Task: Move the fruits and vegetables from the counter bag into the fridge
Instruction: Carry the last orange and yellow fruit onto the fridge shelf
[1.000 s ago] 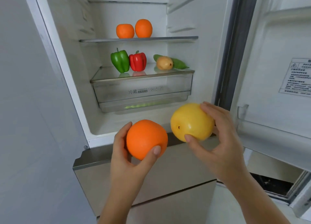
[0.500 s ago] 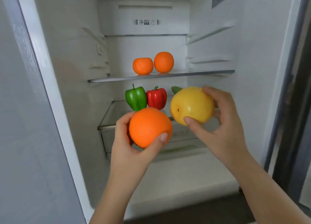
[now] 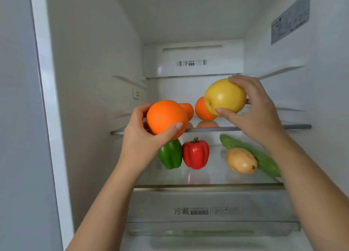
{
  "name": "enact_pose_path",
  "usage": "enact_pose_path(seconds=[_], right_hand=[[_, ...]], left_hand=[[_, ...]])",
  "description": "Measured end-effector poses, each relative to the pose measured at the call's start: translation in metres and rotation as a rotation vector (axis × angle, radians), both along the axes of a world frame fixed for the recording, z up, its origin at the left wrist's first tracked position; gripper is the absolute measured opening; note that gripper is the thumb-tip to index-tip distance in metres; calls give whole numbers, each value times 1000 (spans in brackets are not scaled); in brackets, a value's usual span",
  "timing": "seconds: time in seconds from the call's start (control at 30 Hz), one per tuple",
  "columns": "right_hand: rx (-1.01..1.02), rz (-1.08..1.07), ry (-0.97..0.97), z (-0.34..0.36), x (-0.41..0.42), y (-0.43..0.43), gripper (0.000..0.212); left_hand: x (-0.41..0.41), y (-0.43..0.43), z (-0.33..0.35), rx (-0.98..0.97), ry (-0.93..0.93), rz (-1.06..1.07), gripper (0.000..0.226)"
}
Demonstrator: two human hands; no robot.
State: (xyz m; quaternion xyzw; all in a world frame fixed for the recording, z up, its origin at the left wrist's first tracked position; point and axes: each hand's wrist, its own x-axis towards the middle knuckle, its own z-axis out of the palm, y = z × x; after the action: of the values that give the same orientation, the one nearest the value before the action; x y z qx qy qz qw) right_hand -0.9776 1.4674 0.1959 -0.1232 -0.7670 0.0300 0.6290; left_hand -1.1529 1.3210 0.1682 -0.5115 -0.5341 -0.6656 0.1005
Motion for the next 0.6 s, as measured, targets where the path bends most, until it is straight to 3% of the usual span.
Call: enact_pose_path(seconds=[0.23, 0.4, 0.6], right_hand=[[34, -219, -302, 28, 2, 69, 69], [71, -367, -539, 32, 14, 89, 70], [121, -335, -589, 29, 15, 89, 70]], left_hand=[[-27, 33, 38, -124, 70, 85, 58], [-50, 53, 53, -329, 119, 137, 70], [-66, 64, 60, -441, 36, -8, 71]])
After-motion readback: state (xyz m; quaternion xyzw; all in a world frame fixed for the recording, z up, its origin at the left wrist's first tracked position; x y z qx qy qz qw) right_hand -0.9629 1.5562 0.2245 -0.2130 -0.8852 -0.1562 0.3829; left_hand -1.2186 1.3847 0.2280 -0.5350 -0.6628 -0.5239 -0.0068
